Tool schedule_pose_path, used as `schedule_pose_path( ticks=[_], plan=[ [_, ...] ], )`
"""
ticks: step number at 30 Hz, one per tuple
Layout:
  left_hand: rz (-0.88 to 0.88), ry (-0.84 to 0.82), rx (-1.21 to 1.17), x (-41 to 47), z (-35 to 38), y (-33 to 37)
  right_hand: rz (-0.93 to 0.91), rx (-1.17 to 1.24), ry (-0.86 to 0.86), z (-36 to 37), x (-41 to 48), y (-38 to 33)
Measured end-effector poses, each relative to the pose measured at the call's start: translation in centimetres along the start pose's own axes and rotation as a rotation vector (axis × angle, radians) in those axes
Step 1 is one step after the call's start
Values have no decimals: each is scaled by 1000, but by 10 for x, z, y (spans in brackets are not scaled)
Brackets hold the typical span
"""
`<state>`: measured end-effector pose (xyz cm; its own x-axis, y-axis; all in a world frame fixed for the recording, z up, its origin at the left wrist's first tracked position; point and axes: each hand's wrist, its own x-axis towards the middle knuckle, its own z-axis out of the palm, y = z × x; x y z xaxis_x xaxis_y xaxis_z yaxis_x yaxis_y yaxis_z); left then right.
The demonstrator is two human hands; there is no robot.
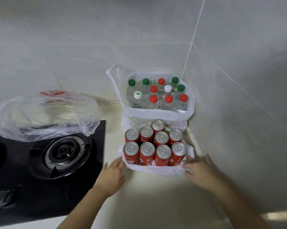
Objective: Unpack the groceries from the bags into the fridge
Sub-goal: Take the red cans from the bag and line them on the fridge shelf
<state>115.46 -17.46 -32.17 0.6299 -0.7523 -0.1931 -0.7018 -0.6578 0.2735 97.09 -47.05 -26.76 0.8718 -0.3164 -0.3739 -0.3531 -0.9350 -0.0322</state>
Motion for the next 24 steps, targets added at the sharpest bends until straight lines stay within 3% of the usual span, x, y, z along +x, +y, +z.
schedule_pose_path(
  ticks=[4, 7, 10, 13, 15, 18, 24],
  plan=[
    [-59, -163, 86, -5, 0, -1, 16, 78, -66, 13, 0, -5],
    [-88, -155, 6, -8, -1, -2, 14, 164, -2, 9, 0, -4],
    [-131, 81, -280, -13, -17, 1, 110, 428, 248, -11, 0, -4],
    [-131, 283, -448, -12, -40, 11, 82, 513, 478, -31, 2, -7],
    [-121, 307, -425, -6, -51, 24, 59, 542, 418, -41, 4, -19],
    [-194, 337, -415, 4, -52, 41, 210, 521, 345, -38, 11, -34],
    [-352, 353, -539, 13, -41, 50, 348, 590, 370, -23, 17, -43]
  ],
)
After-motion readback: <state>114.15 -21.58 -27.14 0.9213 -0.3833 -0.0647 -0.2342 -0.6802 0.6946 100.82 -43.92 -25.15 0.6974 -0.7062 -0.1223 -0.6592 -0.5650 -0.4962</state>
